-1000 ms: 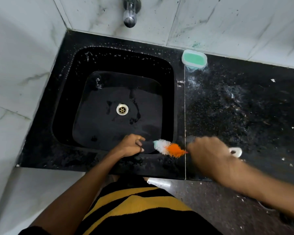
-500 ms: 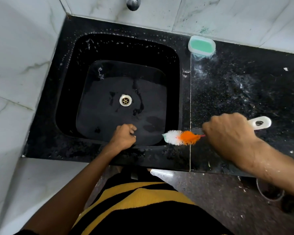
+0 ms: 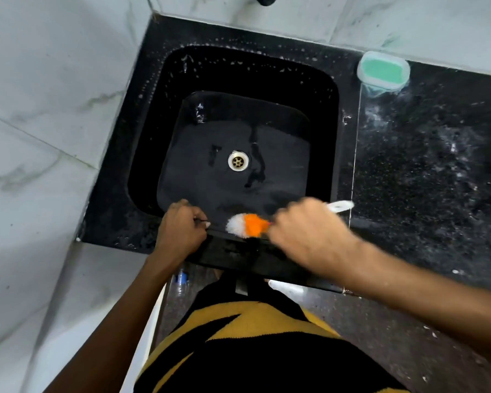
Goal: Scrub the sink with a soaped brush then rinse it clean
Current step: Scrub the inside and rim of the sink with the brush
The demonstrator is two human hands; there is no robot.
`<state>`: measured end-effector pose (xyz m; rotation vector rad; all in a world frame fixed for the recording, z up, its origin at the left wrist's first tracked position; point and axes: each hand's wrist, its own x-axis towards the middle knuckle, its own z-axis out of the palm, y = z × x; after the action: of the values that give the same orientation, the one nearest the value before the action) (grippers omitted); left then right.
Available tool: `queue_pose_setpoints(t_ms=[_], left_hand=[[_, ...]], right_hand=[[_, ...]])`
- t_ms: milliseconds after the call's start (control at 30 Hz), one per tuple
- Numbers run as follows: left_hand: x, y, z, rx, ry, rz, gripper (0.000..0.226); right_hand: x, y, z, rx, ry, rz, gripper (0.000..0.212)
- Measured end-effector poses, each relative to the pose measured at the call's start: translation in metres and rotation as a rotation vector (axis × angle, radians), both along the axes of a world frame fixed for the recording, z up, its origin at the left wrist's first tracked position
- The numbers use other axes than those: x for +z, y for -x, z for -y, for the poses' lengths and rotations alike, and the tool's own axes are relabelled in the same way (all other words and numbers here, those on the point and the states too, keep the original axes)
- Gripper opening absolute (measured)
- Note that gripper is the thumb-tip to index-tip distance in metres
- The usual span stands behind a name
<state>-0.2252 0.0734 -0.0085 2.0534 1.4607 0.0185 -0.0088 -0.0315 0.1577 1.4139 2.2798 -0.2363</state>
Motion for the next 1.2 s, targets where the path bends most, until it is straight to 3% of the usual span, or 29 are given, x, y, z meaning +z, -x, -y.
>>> queue_pose_setpoints(t_ms=[200,333,433,533,767,967,1100,1200], left_hand=[[0.002,0.012,-0.005,-0.080,-0.030,0.036,0.001],[0.007,0.020,-0.002,-0.011,-0.087,0.025,0.003],[0.009,0.026,0.002,0.092,-0.127,-0.002,0.005],[0.008,0.033,0.003,0.178,-0.144,-0.019,0.005],[0.002,0.049,0.002,0.250,-0.195,0.009,0.009],[0.006,0.048,0.011,0.415,-0.258,0.014,0.026],[0.006,0.055,0.011,0.556,-0.186,-0.007,0.043],[0.004,0.058,0.009,0.637,-0.154,0.032,0.046]], right_hand=[[-0.006,-0.077,0.021,-0.019,0.041,0.023,0.048],[-0.039,-0.049,0.005,-0.031,-0.138,-0.005,0.039],[-0.068,-0.005,-0.009,-0.009,-0.186,-0.066,0.015],[-0.077,0.002,-0.011,-0.017,-0.177,-0.122,0.019],[-0.050,-0.064,0.025,-0.112,-0.149,-0.152,0.050],[-0.085,0.004,-0.005,-0.155,-0.184,-0.293,0.041],[-0.112,0.045,-0.025,-0.222,-0.267,-0.376,0.031],[-0.120,0.039,-0.025,-0.233,-0.291,-0.414,0.036]])
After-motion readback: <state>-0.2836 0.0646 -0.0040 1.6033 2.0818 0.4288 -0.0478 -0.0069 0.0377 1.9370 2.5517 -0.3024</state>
